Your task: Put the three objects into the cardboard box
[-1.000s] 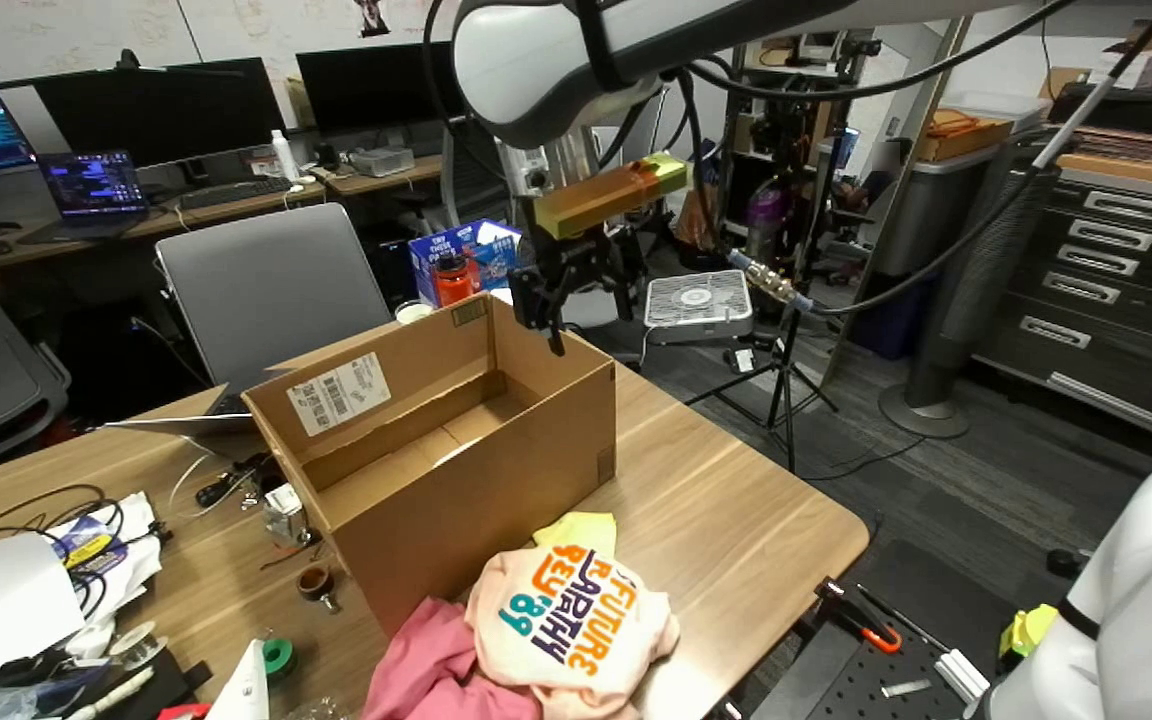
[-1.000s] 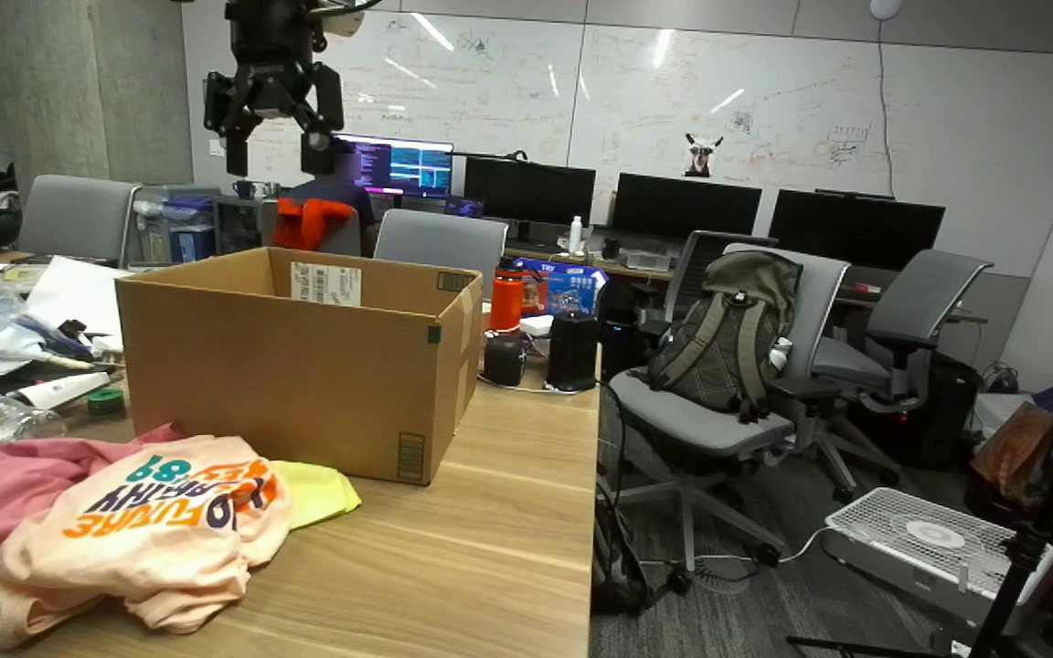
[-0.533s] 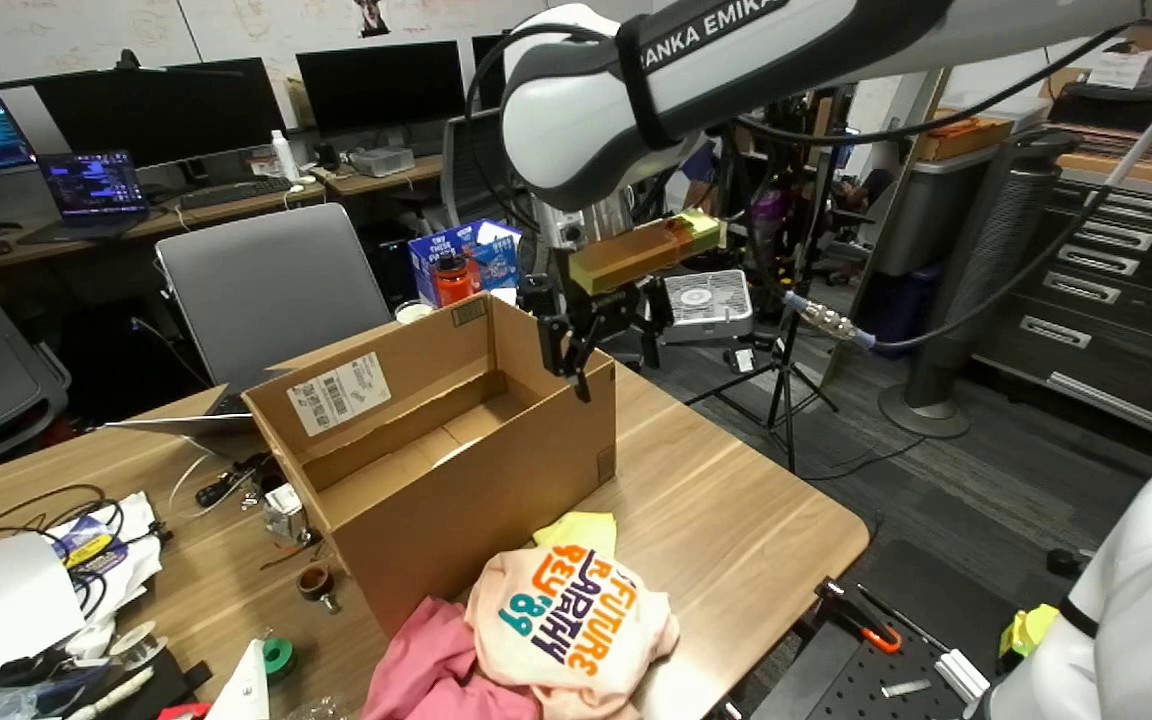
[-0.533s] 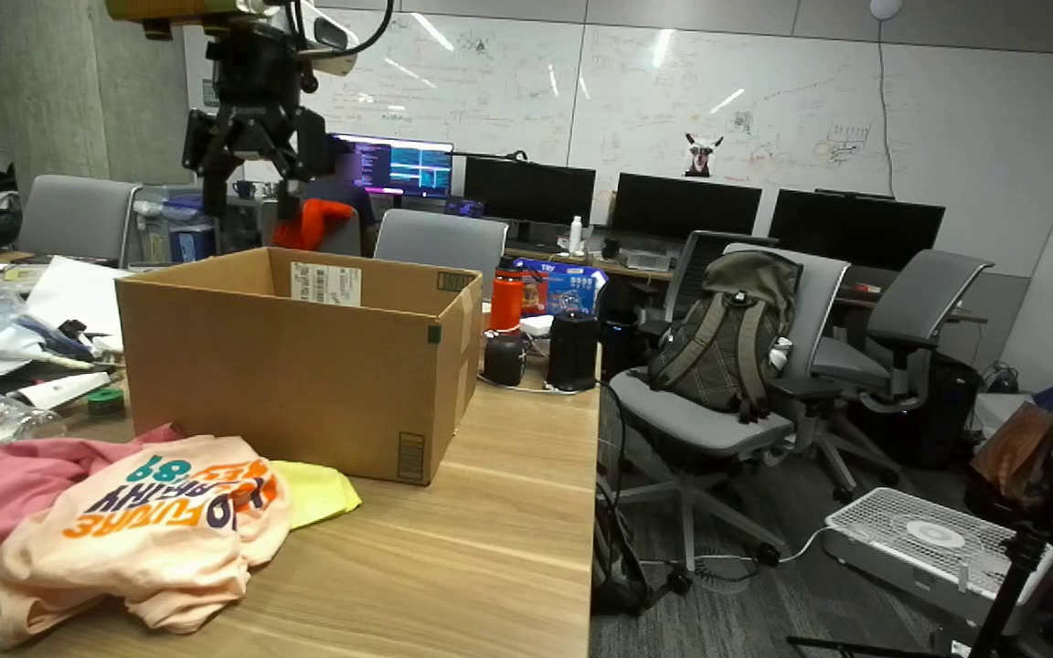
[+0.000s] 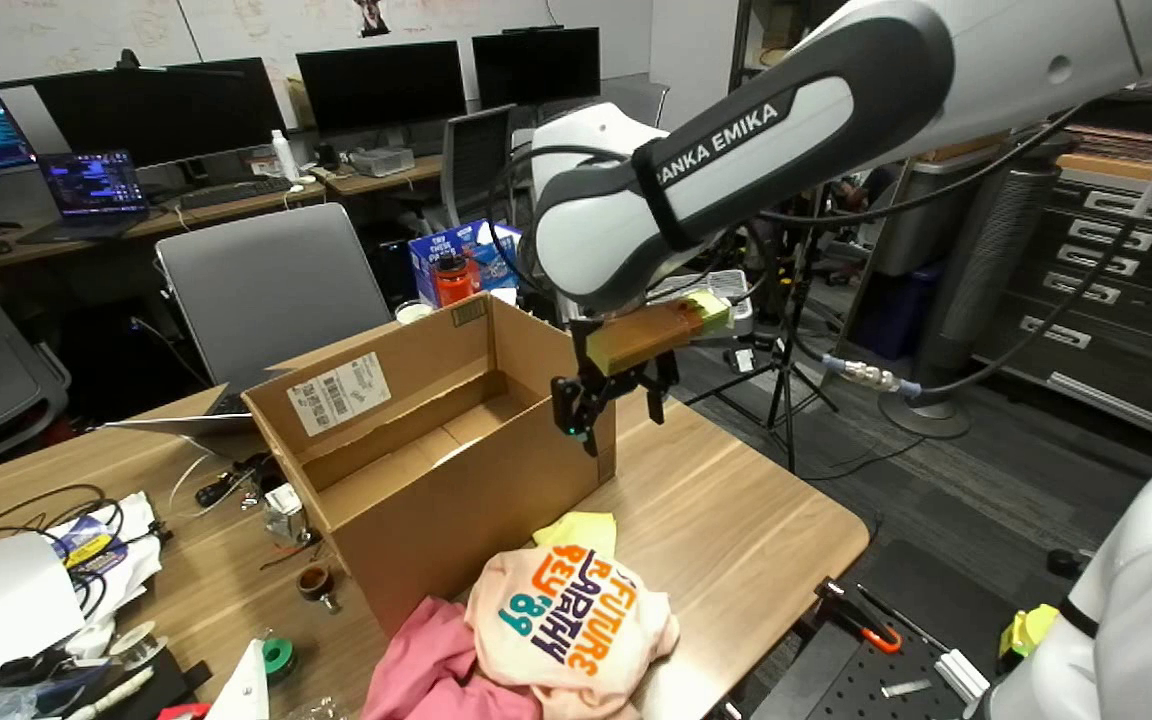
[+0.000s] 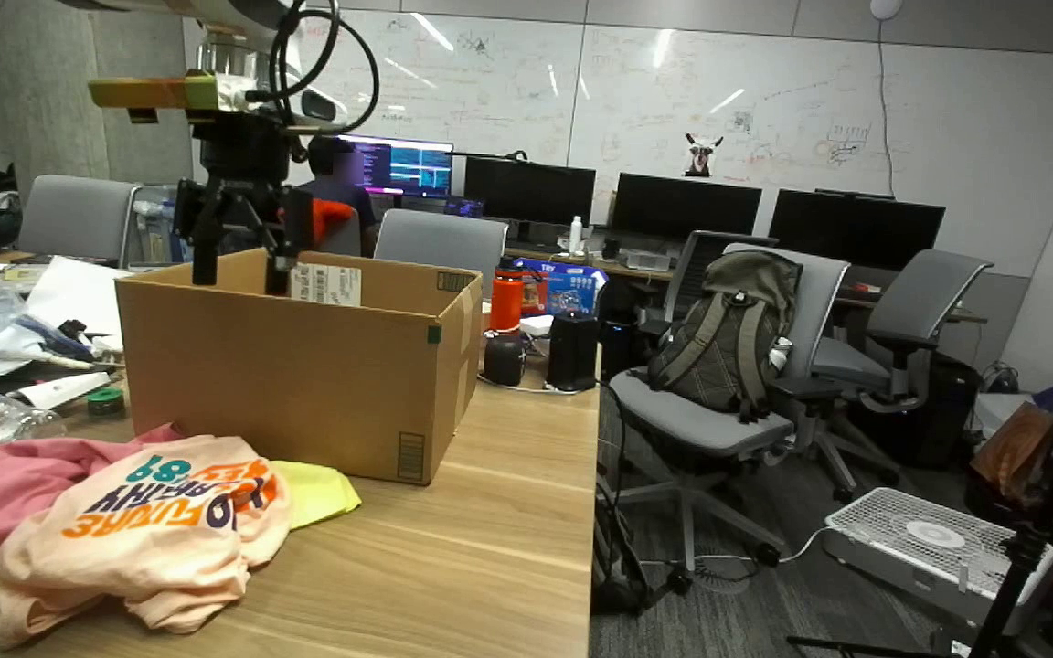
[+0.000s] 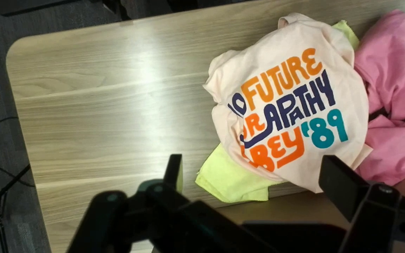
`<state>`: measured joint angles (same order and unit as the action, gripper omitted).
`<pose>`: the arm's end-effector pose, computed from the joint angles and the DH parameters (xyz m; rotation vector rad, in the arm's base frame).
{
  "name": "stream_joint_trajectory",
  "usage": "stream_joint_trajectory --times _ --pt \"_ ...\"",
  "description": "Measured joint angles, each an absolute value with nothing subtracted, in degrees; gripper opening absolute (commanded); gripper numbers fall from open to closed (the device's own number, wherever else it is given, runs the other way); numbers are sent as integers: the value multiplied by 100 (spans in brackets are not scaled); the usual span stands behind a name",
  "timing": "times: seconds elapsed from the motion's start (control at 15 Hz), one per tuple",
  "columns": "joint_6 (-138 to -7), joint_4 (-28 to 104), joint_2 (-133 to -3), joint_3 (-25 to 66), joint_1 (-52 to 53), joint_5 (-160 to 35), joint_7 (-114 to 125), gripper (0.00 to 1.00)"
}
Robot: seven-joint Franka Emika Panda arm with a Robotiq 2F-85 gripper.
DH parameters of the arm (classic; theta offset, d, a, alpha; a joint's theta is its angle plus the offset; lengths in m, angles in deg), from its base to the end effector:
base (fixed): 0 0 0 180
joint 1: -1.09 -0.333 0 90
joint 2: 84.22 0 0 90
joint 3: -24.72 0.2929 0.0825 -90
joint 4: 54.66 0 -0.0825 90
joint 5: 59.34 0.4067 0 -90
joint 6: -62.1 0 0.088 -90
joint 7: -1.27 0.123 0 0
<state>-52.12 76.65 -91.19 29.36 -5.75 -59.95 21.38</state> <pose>0.4841 0.0972 0.3357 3.0564 -0.2248 -0.2538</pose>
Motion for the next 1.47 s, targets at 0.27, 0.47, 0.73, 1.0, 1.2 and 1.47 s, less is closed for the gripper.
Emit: stream_joint_trajectory --times 0.27,0.47,0.73,1.0,1.2,1.47 --pt "-5570 8030 -9107 2986 -575 -5988 2140 100" --pt "-5813 8304 -9098 3045 -576 -5951 2139 100" --pt "-6122 8541 -8955 3108 -578 -5817 2083 100" --pt "-6257 8535 -8602 3128 -586 -5666 1827 100" --pt "-6327 8472 -8241 3128 -585 -5665 1698 100" --pt "-6326 8243 -7778 3127 -584 -5662 1527 100"
